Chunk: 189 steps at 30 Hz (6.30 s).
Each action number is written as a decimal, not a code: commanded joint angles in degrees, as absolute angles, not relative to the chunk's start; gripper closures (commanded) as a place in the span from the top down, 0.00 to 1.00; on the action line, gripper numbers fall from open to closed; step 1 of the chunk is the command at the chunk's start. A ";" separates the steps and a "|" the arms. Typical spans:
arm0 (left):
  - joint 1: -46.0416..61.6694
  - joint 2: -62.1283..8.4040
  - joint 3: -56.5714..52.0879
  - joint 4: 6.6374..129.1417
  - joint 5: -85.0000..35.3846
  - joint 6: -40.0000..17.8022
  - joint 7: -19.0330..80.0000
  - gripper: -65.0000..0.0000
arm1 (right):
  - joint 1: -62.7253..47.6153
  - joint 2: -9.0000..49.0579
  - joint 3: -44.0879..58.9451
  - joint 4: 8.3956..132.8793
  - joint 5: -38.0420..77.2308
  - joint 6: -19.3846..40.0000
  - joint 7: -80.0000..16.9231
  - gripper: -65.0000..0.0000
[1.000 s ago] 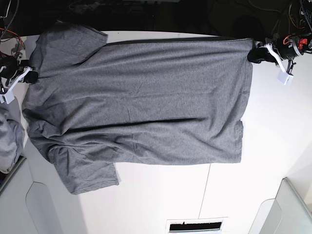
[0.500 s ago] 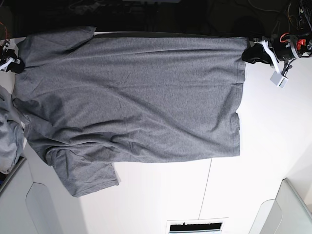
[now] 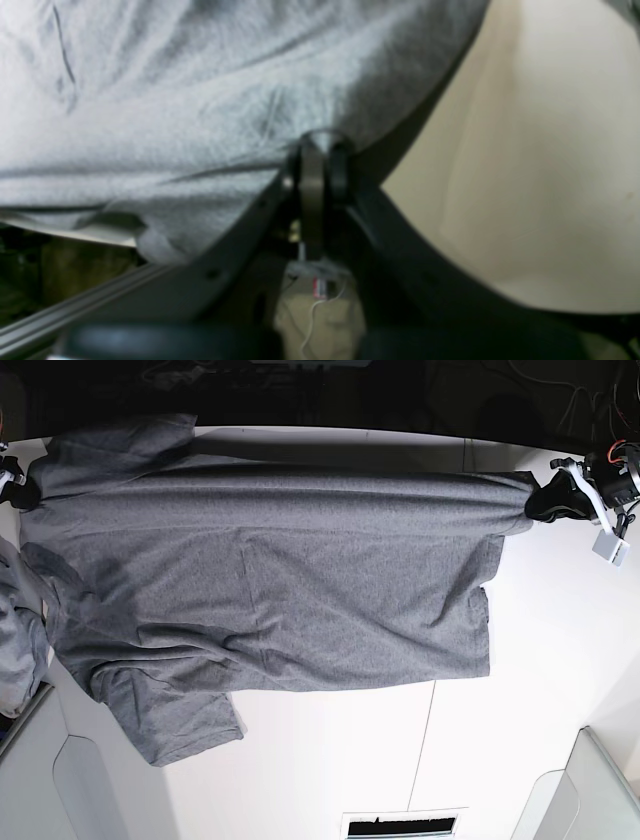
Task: Layout the t-shirt on the table in an organized manner, then fold the t-shirt properly
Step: 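Lift the grasped edge with both grippers and fold it over the shirt, then lower the folded edge onto the shirt and open both grippers, then regrasp the folded edge with both grippers and pull it straight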
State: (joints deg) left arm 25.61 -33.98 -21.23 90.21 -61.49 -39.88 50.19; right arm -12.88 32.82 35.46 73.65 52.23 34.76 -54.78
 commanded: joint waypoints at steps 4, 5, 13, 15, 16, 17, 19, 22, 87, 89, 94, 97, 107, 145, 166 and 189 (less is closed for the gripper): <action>25.52 -35.11 -21.89 91.18 -61.47 -40.00 47.83 0.00 | -10.98 33.89 36.34 77.52 52.69 34.79 -52.93 0.00; 25.34 -35.07 -21.89 91.18 -60.55 -40.00 46.74 0.00 | -10.13 33.89 36.34 77.49 52.45 34.79 -52.75 0.00; 20.71 -35.05 -21.65 90.35 -53.41 -40.00 40.88 0.00 | -4.38 33.21 35.29 77.17 49.21 34.76 -49.47 0.00; 18.74 -35.07 -21.65 89.17 -52.95 -40.00 40.49 0.00 | -2.68 33.17 33.41 76.58 48.38 34.74 -49.30 0.00; 17.61 -35.07 -21.65 88.25 -52.75 -40.00 40.45 0.00 | -1.58 33.17 32.14 76.09 47.77 34.70 -48.90 0.00; 16.43 -35.05 -21.58 87.20 -52.66 -40.00 40.40 0.00 | -0.54 33.17 30.76 75.53 46.85 34.70 -48.18 0.00; 14.13 -35.07 -20.56 84.84 -52.14 -40.00 40.21 0.00 | 1.30 33.15 27.97 74.26 44.84 34.41 -46.28 0.00; 10.94 -35.07 -16.71 80.86 -49.78 -40.00 39.33 0.00 | 3.92 33.15 24.01 71.61 41.91 34.20 -42.57 0.00; 1.69 -34.79 -7.62 73.97 -47.72 -40.00 36.18 0.23 | -7.38 15.25 33.23 84.44 48.77 34.48 -46.28 0.00; 0.56 -34.79 -7.62 73.97 -47.70 -40.00 36.21 0.23 | -4.73 15.22 33.23 84.42 47.18 34.48 -46.28 0.00; -0.34 -34.76 -7.62 73.97 -47.70 -40.00 36.12 0.23 | 1.72 15.22 33.17 84.29 44.38 34.50 -46.26 0.00; -0.86 -34.76 -7.62 73.95 -46.28 -40.00 34.94 0.23 | 6.26 15.25 32.45 82.81 40.71 34.48 -45.67 0.00; -1.87 -34.81 -7.49 73.82 -42.61 -40.00 35.00 0.23 | 13.85 15.53 23.57 70.26 34.72 34.20 -41.36 0.33; 3.92 -34.74 -7.97 69.67 -53.10 -40.00 40.95 0.57 | -1.63 19.29 48.64 77.56 31.94 31.03 -43.62 0.48; 2.55 -28.49 -7.94 66.52 -43.90 -40.00 33.80 0.63 | 3.38 18.57 43.77 65.89 31.51 29.93 -38.41 0.61; 7.46 -35.38 -7.94 73.30 -42.54 -40.00 36.10 0.00 | -1.76 18.74 40.99 68.64 37.01 32.23 -43.94 0.00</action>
